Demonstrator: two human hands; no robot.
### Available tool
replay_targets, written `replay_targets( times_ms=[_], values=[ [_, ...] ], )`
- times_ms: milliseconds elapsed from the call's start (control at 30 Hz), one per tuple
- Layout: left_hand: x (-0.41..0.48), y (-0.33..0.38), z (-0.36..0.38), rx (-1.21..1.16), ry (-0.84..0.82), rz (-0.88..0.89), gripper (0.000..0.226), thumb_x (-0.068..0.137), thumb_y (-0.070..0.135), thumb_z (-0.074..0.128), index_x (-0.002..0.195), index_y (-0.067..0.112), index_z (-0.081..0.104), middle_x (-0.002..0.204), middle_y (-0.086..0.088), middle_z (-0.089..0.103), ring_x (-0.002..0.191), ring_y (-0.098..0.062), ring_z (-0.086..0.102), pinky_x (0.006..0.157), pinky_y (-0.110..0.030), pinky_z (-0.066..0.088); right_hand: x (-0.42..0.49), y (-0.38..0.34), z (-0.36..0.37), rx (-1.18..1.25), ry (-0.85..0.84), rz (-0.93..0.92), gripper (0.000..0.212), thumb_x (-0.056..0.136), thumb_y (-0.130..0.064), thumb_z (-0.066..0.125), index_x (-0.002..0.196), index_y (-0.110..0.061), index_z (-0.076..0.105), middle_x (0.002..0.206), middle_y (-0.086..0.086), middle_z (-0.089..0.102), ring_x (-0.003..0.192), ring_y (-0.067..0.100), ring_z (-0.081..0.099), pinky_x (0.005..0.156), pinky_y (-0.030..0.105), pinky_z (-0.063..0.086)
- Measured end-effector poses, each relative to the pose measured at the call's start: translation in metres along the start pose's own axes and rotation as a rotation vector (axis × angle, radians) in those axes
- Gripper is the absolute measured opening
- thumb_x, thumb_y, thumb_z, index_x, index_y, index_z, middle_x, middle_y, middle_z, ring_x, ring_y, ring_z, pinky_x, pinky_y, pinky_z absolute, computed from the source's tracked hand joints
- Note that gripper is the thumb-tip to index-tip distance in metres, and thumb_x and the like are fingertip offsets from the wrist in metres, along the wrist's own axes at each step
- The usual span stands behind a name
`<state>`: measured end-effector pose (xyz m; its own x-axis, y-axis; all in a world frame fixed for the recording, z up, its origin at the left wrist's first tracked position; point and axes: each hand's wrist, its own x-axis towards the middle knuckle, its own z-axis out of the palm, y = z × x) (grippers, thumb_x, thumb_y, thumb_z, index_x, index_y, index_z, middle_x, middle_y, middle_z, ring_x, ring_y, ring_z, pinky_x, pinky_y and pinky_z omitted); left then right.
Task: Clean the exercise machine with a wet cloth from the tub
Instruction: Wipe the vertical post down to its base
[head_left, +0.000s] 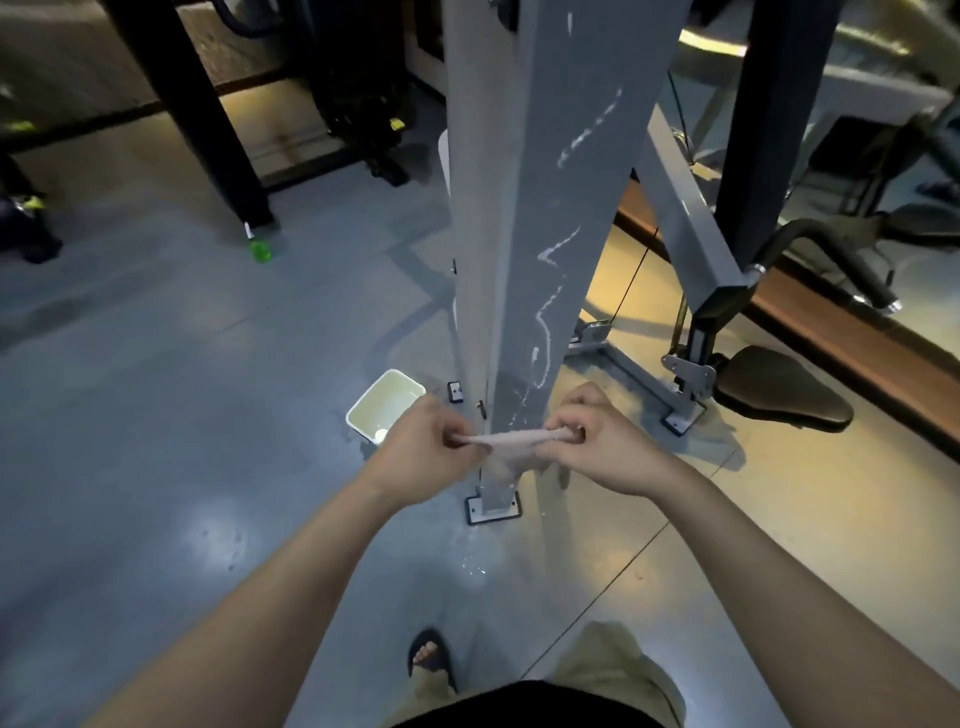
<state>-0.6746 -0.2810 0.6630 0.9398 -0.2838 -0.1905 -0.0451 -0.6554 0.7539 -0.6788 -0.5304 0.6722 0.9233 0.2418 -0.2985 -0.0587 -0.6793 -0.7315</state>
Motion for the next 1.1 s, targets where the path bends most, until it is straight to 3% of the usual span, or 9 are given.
replay_targets(
  times_ms=[133, 300, 467, 567, 667, 733, 833, 933, 1100],
  values=[
    [0.001, 0.028, -0.022, -0.418, 0.061, -0.154, 0.015, 0.065, 0.028, 0.069, 0.054, 0.019, 0.065, 0.111, 0.002, 0.064, 0.089, -0.012, 0.059, 0.076, -0.03, 0.042, 0.013, -0.012, -0.032, 0.276, -0.11, -0.119, 0.019, 0.092, -0.039, 0.07, 0.081, -0.023, 0.071, 0.117, -0.01, 0.065, 0.103, 0.0, 0.061, 0.092, 0.022, 0.04],
    [-0.001, 0.062, -0.02, -0.573, -0.011, -0.138, 0.023, 0.074, 0.021, 0.061, 0.092, 0.013, 0.073, 0.079, -0.011, 0.053, 0.069, -0.022, 0.046, 0.059, -0.032, 0.035, 0.021, -0.025, -0.062, 0.765, -0.286, -0.153, 0.021, 0.089, -0.024, 0.061, 0.105, -0.016, 0.071, 0.084, 0.0, 0.064, 0.078, 0.015, 0.06, 0.071, 0.029, 0.05],
    [0.007, 0.106, -0.001, -0.436, -0.076, -0.058, 0.043, 0.086, 0.036, 0.068, 0.091, -0.007, 0.06, 0.078, -0.017, 0.046, 0.073, -0.025, 0.042, 0.066, -0.041, 0.033, 0.026, -0.018, -0.09, 0.489, -0.169, -0.206, 0.015, 0.102, -0.024, 0.06, 0.106, -0.039, 0.063, 0.092, 0.0, 0.065, 0.079, 0.022, 0.058, 0.068, 0.033, 0.048],
    [0.006, 0.127, 0.011, -0.547, 0.038, -0.022, 0.026, 0.091, 0.021, 0.07, 0.09, -0.004, 0.069, 0.085, -0.008, 0.055, 0.078, -0.022, 0.05, 0.068, -0.029, 0.042, 0.022, -0.011, -0.1, 0.377, -0.003, -0.287, 0.014, 0.102, -0.027, 0.06, 0.095, -0.038, 0.064, 0.098, -0.009, 0.067, 0.076, 0.013, 0.064, 0.065, 0.029, 0.048],
    [0.01, 0.139, 0.021, -0.582, 0.254, 0.019, 0.023, 0.089, 0.02, 0.072, 0.098, 0.0, 0.078, 0.124, 0.002, 0.057, 0.117, -0.004, 0.057, 0.093, -0.02, 0.047, 0.013, -0.002, -0.112, 0.457, -0.073, -0.419, 0.013, 0.103, -0.033, 0.059, 0.101, -0.026, 0.069, 0.093, -0.007, 0.067, 0.076, 0.006, 0.061, 0.069, 0.026, 0.05],
    [0.012, 0.146, 0.022, -0.602, 0.369, 0.032, 0.025, 0.095, 0.02, 0.067, 0.1, -0.002, 0.077, 0.137, 0.007, 0.057, 0.134, -0.005, 0.05, 0.103, -0.031, 0.045, 0.01, 0.0, -0.115, 0.431, -0.163, -0.475, 0.017, 0.098, -0.037, 0.066, 0.108, -0.023, 0.067, 0.092, -0.011, 0.066, 0.083, 0.005, 0.061, 0.077, 0.025, 0.05],
    [0.009, 0.162, 0.023, -0.678, 0.417, 0.008, 0.028, 0.102, 0.023, 0.059, 0.104, 0.001, 0.077, 0.121, -0.001, 0.072, 0.108, -0.031, 0.067, 0.085, -0.042, 0.052, 0.011, -0.01, -0.114, 0.496, -0.146, -0.458, 0.012, 0.092, -0.022, 0.076, 0.101, -0.021, 0.068, 0.085, -0.008, 0.067, 0.079, 0.008, 0.062, 0.073, 0.027, 0.052],
    [0.007, 0.178, 0.016, -0.667, 0.524, -0.035, 0.029, 0.098, 0.028, 0.067, 0.092, 0.0, 0.071, 0.081, -0.008, 0.071, 0.071, -0.021, 0.063, 0.066, -0.031, 0.048, 0.009, -0.03, -0.118, 0.635, -0.098, -0.433, 0.002, 0.096, -0.013, 0.069, 0.095, -0.013, 0.07, 0.079, 0.002, 0.063, 0.071, 0.011, 0.059, 0.063, 0.025, 0.048],
    [0.009, 0.201, -0.023, -0.597, 0.657, 0.065, 0.023, 0.091, 0.017, 0.077, 0.09, 0.007, 0.057, 0.077, 0.001, 0.065, 0.073, -0.012, 0.062, 0.071, -0.027, 0.052, 0.002, -0.076, -0.138, 0.8, -0.131, -0.497, 0.018, 0.091, -0.033, 0.067, 0.086, -0.016, 0.063, 0.084, 0.011, 0.059, 0.081, 0.026, 0.055, 0.075, 0.045, 0.039]
  ],
)
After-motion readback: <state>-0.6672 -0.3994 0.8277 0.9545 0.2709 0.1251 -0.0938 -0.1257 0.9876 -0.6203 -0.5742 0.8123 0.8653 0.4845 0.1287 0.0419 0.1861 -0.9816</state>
